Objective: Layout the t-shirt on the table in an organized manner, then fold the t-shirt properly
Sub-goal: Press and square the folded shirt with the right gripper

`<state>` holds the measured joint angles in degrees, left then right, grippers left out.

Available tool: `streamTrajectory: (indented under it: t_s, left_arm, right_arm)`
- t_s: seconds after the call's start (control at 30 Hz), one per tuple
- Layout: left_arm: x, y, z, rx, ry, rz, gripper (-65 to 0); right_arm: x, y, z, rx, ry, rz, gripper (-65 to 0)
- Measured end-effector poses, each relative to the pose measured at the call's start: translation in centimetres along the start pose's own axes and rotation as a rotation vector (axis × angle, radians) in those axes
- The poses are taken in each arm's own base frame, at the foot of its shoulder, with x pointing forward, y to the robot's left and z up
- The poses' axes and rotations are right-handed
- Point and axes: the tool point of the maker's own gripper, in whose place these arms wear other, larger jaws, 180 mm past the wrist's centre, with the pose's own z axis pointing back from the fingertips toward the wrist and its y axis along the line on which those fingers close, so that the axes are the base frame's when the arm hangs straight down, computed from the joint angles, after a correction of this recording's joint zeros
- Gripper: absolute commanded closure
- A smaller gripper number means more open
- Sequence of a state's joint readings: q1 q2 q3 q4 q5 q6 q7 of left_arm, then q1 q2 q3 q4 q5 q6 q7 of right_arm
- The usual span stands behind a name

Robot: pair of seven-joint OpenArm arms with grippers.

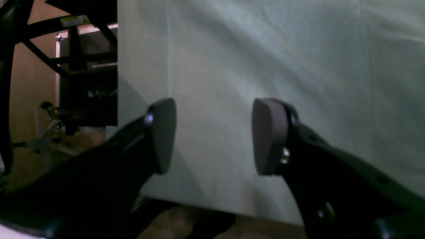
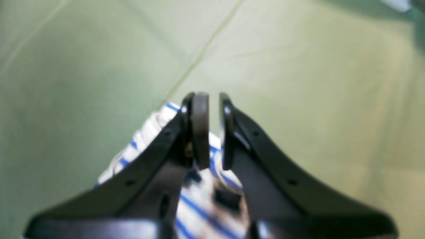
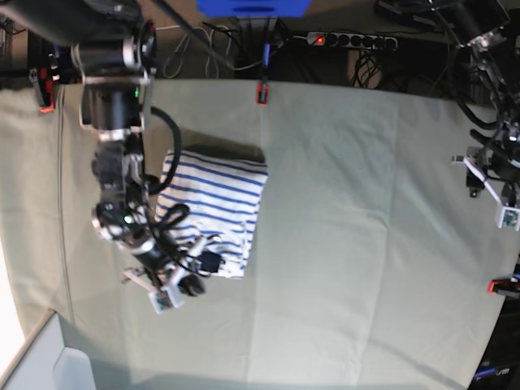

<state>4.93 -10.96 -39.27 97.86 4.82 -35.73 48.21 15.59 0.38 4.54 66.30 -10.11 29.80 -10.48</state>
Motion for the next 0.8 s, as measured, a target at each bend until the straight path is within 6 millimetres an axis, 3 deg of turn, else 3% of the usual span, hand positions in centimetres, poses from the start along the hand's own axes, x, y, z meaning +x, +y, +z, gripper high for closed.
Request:
streamTrajectory:
  t_s: [0.2, 0.33, 0.43, 0.53, 0.63, 0.8]
  left_arm:
    - [0.2, -0.5, -0.1, -0.008, -0.006, 0.011, -35.4]
    - [0.2, -1.4, -0.7, -0.035, -0.008, 0.037, -35.4]
    - [-0.4, -1.6, -0.8, -0.039, 0.010, 0.039, -35.4]
    - [-0.3, -2.5, -1.0, -0.057, 0.009, 0.033, -35.4]
    - [-0.3, -2.8, -1.0, -0.064, 0.006, 0.038, -35.4]
    - [-0.4, -2.6, -0.9, -0.056, 0.011, 0.033, -35.4]
  right_arm:
    - [-0.5, 1.6, 7.2, -0.057, -0.022, 0.077, -4.0]
    - [-1.6, 3.6, 10.4, -0.061, 0.007, 0.076, -4.0]
    - [-4.0, 5.4, 12.1, -0.040, 0.056, 0.049, -4.0]
    - [-6.6, 6.3, 13.3, -0.027, 0.125, 0.032, -4.0]
    - [-7.6, 7.1, 13.9, -0.020, 0.144, 0.007, -4.0]
    - [-9.4, 7.4, 13.1, -0.002, 0.188, -0.019, -4.0]
